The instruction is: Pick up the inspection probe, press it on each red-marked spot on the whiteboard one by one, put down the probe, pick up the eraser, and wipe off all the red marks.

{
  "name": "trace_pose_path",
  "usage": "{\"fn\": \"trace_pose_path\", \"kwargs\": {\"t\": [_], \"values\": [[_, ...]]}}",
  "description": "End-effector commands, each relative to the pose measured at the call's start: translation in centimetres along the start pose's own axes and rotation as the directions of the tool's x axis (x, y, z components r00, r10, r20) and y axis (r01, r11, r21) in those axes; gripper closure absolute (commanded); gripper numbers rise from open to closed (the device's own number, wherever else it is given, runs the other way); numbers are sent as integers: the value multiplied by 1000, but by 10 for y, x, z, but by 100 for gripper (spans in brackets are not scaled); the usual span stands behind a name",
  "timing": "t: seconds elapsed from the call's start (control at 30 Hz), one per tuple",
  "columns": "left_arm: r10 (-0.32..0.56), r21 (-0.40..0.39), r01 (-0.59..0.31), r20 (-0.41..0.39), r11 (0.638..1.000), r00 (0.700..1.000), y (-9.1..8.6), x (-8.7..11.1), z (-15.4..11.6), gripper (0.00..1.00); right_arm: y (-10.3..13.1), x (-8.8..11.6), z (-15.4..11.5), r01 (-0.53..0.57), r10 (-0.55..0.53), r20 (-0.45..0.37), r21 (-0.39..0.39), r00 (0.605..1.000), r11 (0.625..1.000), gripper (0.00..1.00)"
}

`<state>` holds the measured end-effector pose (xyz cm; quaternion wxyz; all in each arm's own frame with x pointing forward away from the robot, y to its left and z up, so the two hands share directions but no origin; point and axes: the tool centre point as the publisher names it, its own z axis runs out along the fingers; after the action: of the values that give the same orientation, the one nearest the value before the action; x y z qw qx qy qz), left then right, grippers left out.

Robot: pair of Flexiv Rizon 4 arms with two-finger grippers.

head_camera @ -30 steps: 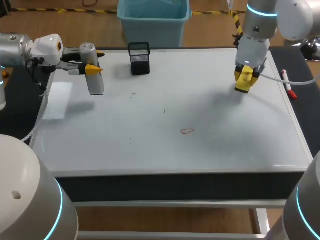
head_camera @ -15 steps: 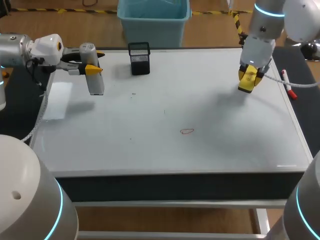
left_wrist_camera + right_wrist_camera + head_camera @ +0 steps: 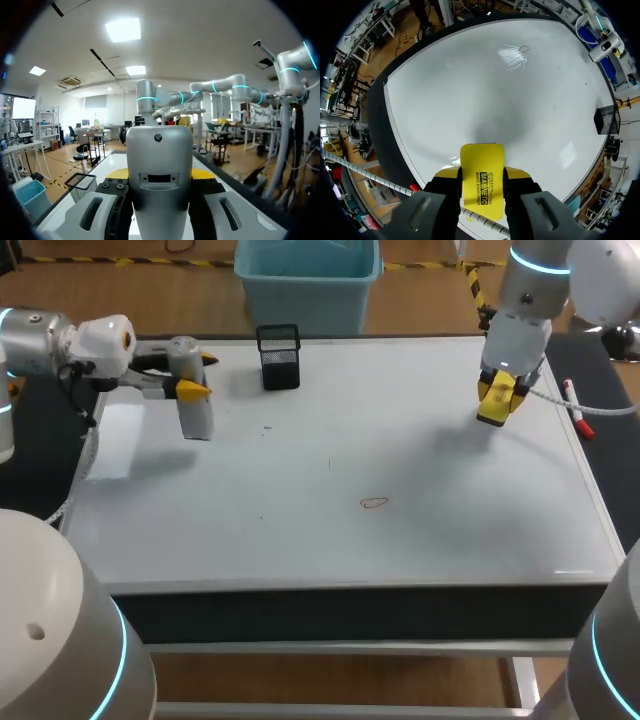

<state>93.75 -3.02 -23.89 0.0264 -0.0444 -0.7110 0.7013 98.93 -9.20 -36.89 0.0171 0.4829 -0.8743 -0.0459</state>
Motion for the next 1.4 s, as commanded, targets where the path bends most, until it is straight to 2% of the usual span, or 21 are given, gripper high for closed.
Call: {"fn": "trace_pose_path", "kwargs": {"t": [0.03, 0.23, 0.3, 0.43, 0.6, 0.77, 1.13, 1.4], "values": [[11, -11, -11, -32, 1000, 999, -7, 20, 32, 100, -1, 1, -1, 2, -2, -2, 2, 1000, 1000, 100], [39, 31, -35, -144, 999, 989, -10, 43, 78, 100, -1, 1, -1, 2, -2, -2, 2, 1000, 1000, 100], [39, 24, -36, -177, 999, 983, -10, 50, 93, 100, -1, 1, -1, 2, -2, -2, 2, 1000, 1000, 100], [47, 25, -42, -260, 999, 965, -9, 66, 123, 100, -1, 1, -1, 2, -2, -2, 2, 1000, 1000, 100], [52, 59, -34, -335, 998, 941, -4, 82, 158, 100, -1, 1, -1, 2, -2, -2, 2, 1000, 1000, 100], [44, 56, -23, -407, 998, 913, 3, 94, 195, 100, -1, 1, -1, 2, -2, -2, 2, 1000, 1000, 100], [26, 60, 6, -505, 998, 863, 17, 104, 249, 100, -1, 1, -1, 2, -2, -2, 2, 1000, 1000, 100], [53, 84, -10, -532, 996, 845, 19, 105, 268, 100, -1, 1, -1, 2, -2, -2, 2, 1000, 1000, 100]]}}
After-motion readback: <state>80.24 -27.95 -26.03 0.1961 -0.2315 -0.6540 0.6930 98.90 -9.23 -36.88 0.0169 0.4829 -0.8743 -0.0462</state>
